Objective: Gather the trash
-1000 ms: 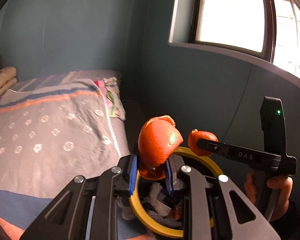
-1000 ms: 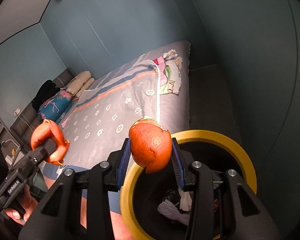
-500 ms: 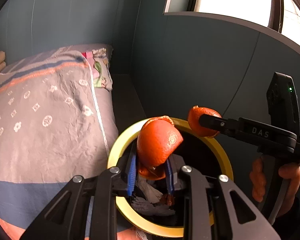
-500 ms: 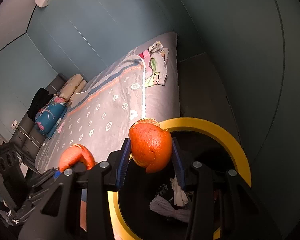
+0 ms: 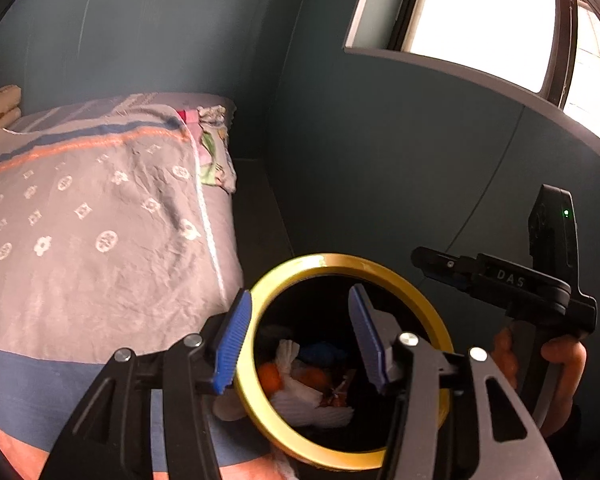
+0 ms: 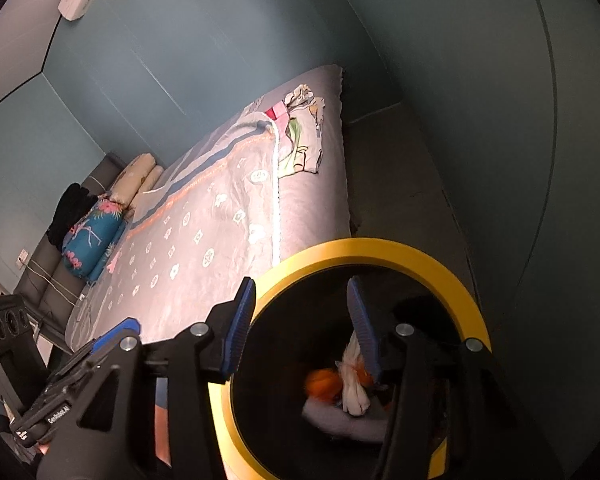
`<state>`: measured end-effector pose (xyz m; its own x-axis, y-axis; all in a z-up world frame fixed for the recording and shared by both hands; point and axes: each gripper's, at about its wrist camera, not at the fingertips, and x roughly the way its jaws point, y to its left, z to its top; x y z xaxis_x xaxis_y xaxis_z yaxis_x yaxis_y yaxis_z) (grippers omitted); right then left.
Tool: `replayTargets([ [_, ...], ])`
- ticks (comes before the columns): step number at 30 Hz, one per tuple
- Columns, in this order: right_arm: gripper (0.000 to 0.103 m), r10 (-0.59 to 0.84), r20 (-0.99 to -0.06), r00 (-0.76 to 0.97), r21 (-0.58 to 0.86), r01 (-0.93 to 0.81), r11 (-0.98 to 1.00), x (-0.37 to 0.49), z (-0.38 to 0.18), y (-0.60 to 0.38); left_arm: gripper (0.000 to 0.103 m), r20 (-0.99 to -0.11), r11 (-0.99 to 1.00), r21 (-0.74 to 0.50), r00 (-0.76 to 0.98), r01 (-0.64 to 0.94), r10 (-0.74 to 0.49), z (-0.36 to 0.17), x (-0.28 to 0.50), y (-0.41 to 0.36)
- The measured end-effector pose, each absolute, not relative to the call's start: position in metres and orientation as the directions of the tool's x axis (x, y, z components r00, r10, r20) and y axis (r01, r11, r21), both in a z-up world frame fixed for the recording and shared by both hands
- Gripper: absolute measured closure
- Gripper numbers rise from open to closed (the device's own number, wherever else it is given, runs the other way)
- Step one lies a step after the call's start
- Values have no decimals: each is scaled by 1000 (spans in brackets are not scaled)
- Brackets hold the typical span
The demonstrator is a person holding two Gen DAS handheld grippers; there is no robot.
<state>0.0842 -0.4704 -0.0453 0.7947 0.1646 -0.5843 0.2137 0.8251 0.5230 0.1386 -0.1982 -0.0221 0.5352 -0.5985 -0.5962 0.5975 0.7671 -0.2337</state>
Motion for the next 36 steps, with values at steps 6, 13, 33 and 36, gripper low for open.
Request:
replayTargets([
  [6, 56, 182, -588, 788, 508, 184, 842, 93, -40, -459, 55, -586, 808, -213, 590, 549, -555, -16, 135, -161],
  [13, 56, 296, -655, 696, 442, 35, 896, 140, -44, -380, 55, -597, 883, -177, 665, 436, -448, -28, 127, -96],
  [33, 8, 183, -547, 817, 198, -87, 976, 135, -26, -207, 8, -406, 992, -122, 909, 42, -89, -14, 56, 58],
  [36, 8, 150, -500, 853, 165, -77, 983, 119, -18, -205, 8, -364, 992, -125, 928, 34, -78, -2, 40, 58],
])
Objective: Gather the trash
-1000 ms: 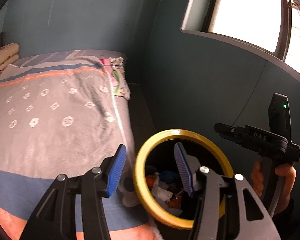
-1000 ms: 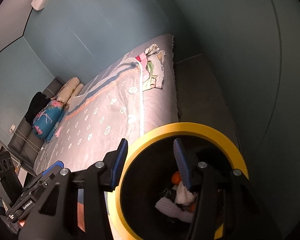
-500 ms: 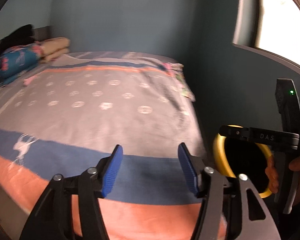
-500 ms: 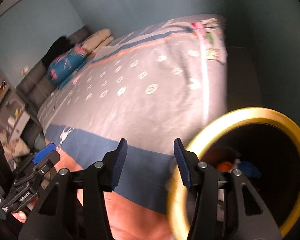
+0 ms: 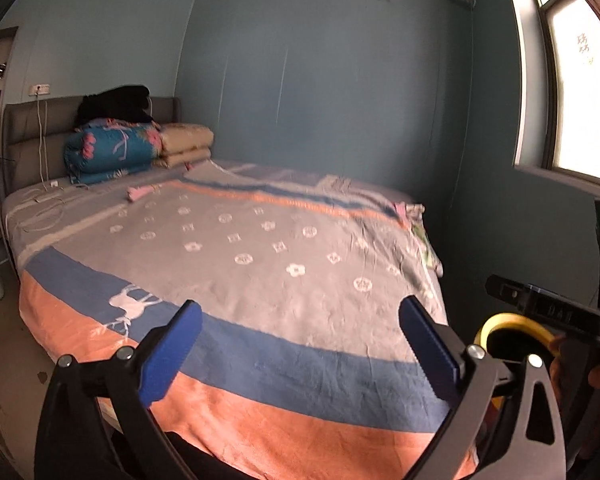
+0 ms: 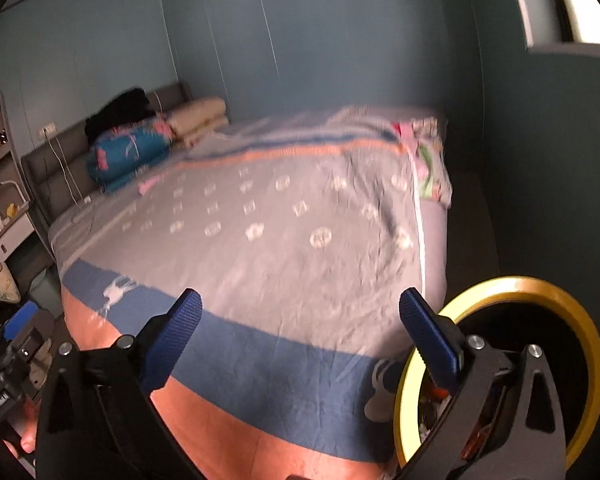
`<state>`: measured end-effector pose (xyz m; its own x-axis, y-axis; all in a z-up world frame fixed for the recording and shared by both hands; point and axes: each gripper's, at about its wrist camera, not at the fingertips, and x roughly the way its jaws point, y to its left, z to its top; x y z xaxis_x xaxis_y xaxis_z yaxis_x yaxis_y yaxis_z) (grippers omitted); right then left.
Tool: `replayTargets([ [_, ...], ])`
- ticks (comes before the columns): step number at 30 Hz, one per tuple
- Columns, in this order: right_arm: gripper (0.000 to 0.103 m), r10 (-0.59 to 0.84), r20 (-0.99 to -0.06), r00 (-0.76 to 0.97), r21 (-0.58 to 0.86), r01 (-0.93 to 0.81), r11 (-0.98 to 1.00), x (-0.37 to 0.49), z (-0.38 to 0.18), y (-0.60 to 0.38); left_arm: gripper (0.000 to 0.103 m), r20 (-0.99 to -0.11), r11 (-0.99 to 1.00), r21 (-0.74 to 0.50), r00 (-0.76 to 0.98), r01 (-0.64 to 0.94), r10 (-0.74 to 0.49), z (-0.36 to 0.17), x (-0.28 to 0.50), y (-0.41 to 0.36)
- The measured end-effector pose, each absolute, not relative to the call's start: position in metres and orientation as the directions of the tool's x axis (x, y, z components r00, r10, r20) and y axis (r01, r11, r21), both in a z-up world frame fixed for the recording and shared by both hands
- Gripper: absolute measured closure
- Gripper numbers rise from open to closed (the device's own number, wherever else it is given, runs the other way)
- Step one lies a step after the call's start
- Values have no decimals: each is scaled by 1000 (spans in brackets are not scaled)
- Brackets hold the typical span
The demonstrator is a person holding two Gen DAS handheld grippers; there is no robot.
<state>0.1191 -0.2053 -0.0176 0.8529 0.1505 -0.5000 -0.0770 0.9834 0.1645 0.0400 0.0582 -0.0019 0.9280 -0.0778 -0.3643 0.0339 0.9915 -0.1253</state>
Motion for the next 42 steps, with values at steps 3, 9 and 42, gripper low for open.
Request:
replayTargets([
  [3, 8, 118, -427, 896, 121, -73, 990, 95, -3, -199, 8, -333, 994, -108, 942, -1, -36, 10, 24, 54],
  [9, 8, 44, -343, 938, 104, -9, 995, 60, 10, -199, 8, -239, 998, -54, 971, -20, 6, 31, -11, 38],
  [42, 8, -60, -351, 935, 74, 91, 993, 45, 10, -203, 8, -256, 990, -144, 966, -8, -30, 19, -30, 39],
])
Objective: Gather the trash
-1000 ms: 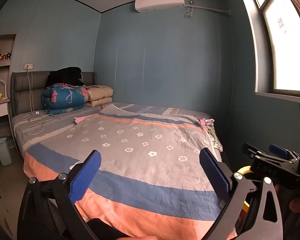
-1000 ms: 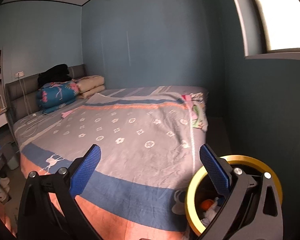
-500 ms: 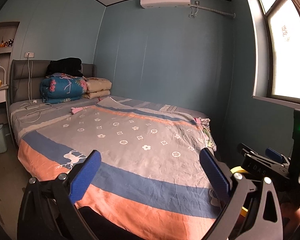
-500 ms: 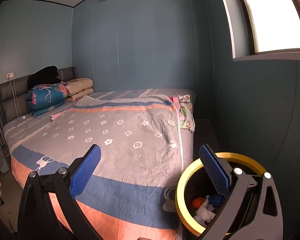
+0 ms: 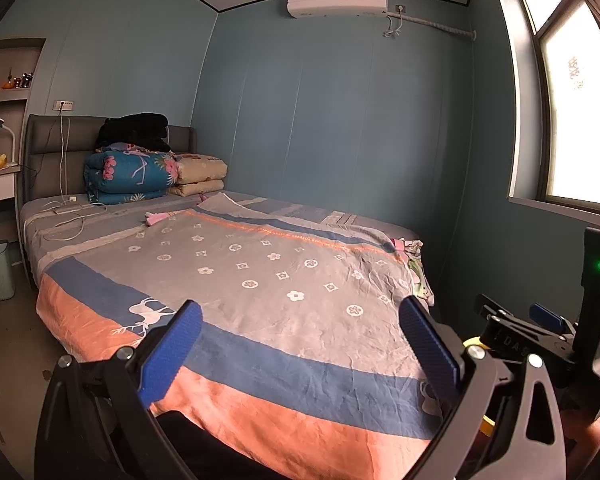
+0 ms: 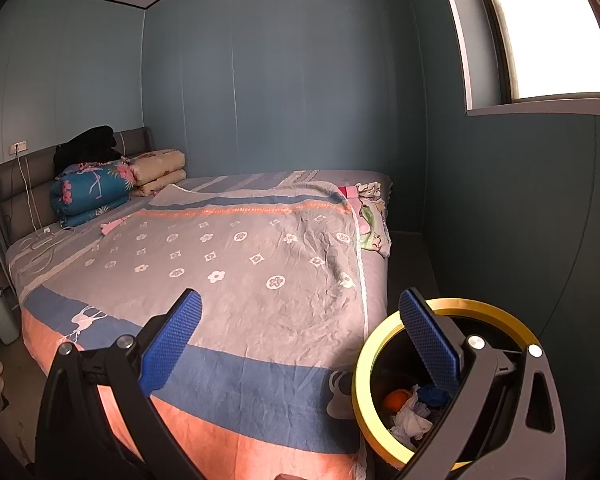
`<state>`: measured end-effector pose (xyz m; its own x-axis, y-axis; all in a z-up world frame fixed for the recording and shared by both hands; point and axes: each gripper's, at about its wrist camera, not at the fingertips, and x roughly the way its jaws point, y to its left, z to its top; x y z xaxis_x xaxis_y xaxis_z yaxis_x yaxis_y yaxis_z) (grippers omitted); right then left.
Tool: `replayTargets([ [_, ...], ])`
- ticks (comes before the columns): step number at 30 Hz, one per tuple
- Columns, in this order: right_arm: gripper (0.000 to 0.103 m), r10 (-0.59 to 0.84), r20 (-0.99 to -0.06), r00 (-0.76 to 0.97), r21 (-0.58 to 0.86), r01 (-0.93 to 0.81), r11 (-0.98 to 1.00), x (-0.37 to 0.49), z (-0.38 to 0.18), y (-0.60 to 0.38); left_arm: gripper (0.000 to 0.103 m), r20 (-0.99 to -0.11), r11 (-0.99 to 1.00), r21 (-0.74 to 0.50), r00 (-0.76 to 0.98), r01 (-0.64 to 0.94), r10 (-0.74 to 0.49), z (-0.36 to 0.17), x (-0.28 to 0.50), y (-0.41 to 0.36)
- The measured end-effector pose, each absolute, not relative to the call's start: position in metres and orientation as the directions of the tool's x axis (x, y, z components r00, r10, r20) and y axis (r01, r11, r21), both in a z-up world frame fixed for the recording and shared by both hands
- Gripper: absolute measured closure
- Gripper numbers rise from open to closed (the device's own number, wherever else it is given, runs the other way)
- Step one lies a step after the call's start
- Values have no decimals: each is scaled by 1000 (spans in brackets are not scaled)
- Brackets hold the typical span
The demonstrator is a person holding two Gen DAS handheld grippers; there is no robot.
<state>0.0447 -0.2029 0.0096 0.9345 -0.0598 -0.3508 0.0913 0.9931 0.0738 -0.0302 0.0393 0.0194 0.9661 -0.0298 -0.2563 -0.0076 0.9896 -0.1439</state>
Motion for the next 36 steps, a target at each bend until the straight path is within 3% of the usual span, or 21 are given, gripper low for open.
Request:
replayTargets([
  [36, 8, -58, -389, 919, 82, 97, 992, 50, -2, -204, 8, -277, 988, -152, 960, 2, -44, 13, -28, 40],
])
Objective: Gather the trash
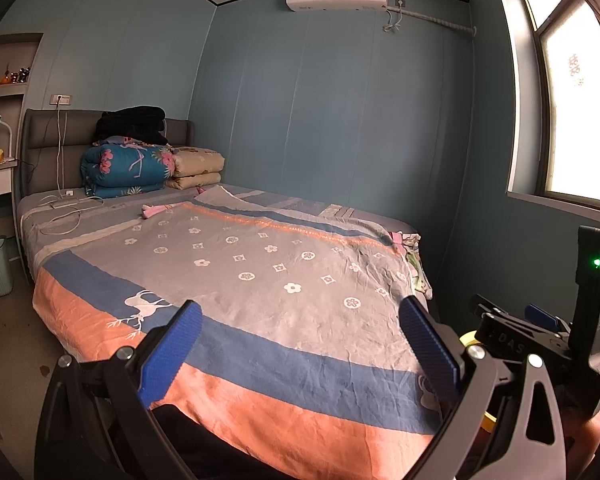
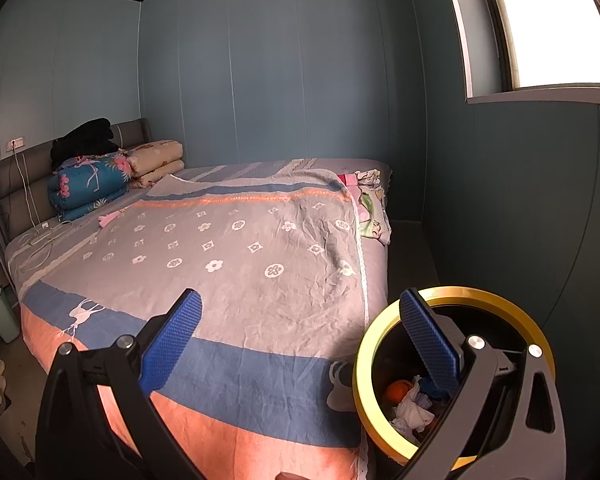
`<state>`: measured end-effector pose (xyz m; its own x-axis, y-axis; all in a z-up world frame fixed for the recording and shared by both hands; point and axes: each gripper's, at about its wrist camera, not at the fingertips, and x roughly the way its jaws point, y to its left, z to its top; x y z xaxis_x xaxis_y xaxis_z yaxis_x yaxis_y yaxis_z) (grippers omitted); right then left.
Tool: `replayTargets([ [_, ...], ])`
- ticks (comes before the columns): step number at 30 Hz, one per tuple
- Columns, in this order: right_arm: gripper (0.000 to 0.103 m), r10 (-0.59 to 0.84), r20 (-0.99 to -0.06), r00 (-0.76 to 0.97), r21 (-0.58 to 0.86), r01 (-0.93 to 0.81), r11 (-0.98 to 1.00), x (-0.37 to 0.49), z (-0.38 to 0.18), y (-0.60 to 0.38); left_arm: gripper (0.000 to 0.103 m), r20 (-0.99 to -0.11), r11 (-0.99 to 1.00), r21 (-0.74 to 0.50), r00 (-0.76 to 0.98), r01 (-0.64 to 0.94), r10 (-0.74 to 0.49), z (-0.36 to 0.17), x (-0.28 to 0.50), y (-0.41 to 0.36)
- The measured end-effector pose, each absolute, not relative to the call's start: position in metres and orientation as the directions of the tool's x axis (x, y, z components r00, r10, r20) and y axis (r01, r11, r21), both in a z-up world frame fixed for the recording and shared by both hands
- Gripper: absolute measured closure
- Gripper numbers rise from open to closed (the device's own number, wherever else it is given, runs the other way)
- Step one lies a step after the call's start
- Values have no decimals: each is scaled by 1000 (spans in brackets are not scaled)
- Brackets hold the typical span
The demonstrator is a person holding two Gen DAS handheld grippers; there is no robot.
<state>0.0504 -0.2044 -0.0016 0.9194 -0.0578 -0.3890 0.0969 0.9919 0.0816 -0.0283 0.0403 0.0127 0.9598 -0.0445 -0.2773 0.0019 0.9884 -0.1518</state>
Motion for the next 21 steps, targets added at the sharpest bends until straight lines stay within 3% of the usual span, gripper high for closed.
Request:
replayTargets([
  [21, 8, -59, -400, 915, 83, 101, 991, 51, -4, -204, 8, -293, 988, -155, 954, 11, -57, 8, -25, 41],
])
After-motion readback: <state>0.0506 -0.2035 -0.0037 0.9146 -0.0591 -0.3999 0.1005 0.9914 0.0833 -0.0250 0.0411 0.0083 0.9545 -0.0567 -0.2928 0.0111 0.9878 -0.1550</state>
